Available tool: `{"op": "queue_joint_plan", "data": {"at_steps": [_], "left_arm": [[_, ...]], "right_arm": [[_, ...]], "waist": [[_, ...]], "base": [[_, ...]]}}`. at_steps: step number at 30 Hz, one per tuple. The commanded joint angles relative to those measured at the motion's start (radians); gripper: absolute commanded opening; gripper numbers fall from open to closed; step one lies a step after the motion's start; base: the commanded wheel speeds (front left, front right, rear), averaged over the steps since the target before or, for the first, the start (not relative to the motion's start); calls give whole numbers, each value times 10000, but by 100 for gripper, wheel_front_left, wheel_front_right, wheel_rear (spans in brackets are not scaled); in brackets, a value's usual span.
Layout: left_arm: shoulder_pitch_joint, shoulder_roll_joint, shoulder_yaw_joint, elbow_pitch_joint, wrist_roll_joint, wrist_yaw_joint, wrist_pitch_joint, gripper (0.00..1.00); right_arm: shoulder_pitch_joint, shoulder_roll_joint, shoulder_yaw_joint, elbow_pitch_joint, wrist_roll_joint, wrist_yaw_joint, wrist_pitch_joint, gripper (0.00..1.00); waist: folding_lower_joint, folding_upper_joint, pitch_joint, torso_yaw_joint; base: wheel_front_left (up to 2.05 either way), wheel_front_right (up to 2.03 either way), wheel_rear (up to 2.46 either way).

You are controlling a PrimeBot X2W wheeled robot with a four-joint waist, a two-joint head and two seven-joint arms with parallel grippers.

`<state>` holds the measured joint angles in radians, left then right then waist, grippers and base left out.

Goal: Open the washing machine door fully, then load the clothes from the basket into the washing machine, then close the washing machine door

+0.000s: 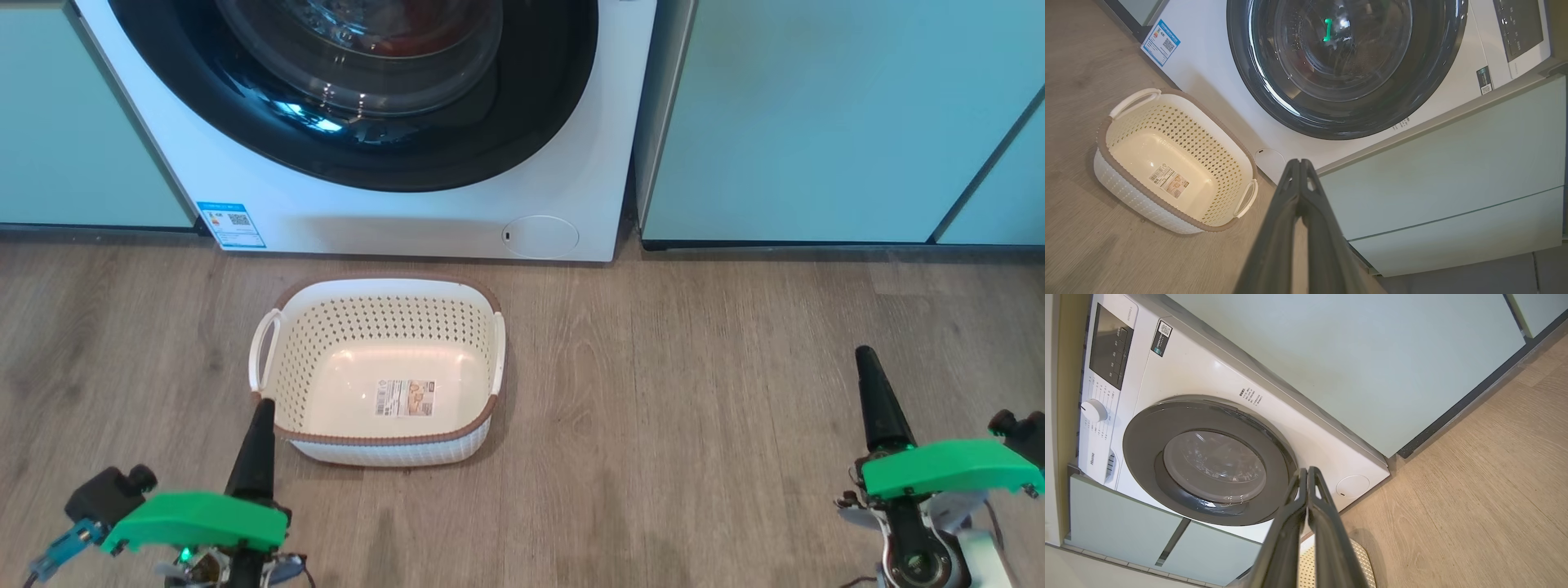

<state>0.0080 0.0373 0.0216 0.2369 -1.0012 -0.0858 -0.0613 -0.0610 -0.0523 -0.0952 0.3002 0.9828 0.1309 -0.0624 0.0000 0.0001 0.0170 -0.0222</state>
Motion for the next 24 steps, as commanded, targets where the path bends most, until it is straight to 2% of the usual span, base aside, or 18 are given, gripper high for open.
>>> {"op": "queue_joint_plan", "data": {"at_steps": [1,24], "left_arm": [[-540,75,245,-272,-291,-82,112,0],[-781,96,507,-133,-2533,-224,744,0]], "right_arm": [[-432,3,57,-386,319,-1,88,0],[-447,10,-37,-451,2620,-1,735,0]], "waist": [[0,-1,-4,6],[0,-1,-57,90]], "base": [[0,0,0],[0,0,0]]}}
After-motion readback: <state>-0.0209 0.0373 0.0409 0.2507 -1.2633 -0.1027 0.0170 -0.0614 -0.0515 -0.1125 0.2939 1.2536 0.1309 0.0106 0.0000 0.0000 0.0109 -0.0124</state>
